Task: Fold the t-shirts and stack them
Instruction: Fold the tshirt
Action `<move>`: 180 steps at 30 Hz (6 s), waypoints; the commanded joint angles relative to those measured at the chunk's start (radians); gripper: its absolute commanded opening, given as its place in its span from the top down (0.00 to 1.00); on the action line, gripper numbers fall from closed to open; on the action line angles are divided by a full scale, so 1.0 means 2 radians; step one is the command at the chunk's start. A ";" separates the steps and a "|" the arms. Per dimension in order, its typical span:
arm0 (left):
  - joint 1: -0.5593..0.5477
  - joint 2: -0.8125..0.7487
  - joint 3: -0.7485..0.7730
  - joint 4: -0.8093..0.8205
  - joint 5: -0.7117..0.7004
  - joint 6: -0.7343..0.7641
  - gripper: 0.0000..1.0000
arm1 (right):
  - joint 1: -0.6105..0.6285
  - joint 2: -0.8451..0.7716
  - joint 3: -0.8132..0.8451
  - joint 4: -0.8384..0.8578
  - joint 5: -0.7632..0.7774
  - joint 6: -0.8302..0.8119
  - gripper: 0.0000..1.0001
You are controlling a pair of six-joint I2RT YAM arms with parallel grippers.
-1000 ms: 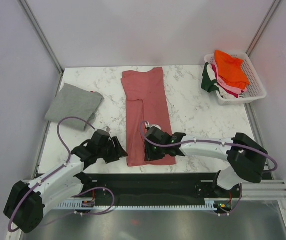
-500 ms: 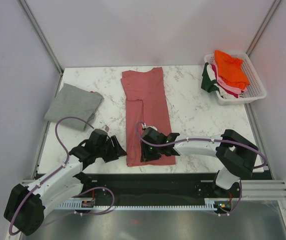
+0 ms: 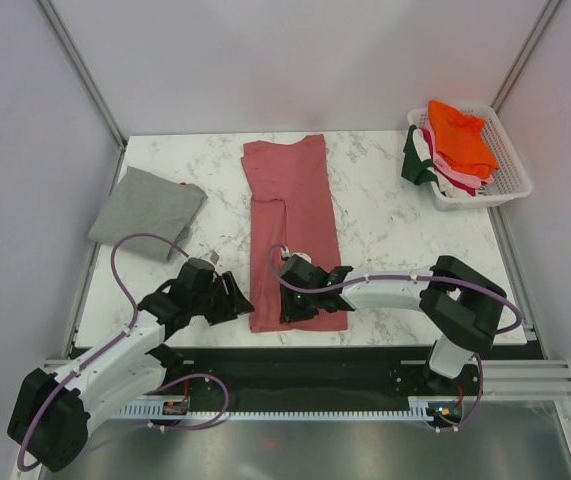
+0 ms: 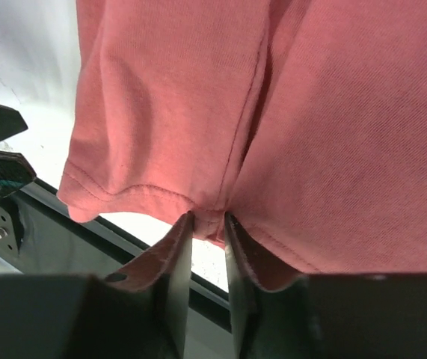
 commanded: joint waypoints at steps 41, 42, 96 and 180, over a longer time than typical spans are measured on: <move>0.001 0.038 0.001 0.023 0.038 0.019 0.42 | 0.004 -0.121 -0.077 -0.016 0.010 0.020 0.63; 0.000 0.038 -0.001 0.027 0.042 0.017 0.44 | 0.003 -0.125 -0.078 -0.018 0.014 0.020 0.63; -0.074 0.087 -0.032 0.122 0.071 -0.041 0.97 | -0.183 -0.295 -0.240 -0.053 -0.059 -0.045 0.50; 0.145 0.409 0.361 0.074 0.072 0.098 0.06 | -0.413 0.077 0.140 -0.006 -0.113 -0.151 0.44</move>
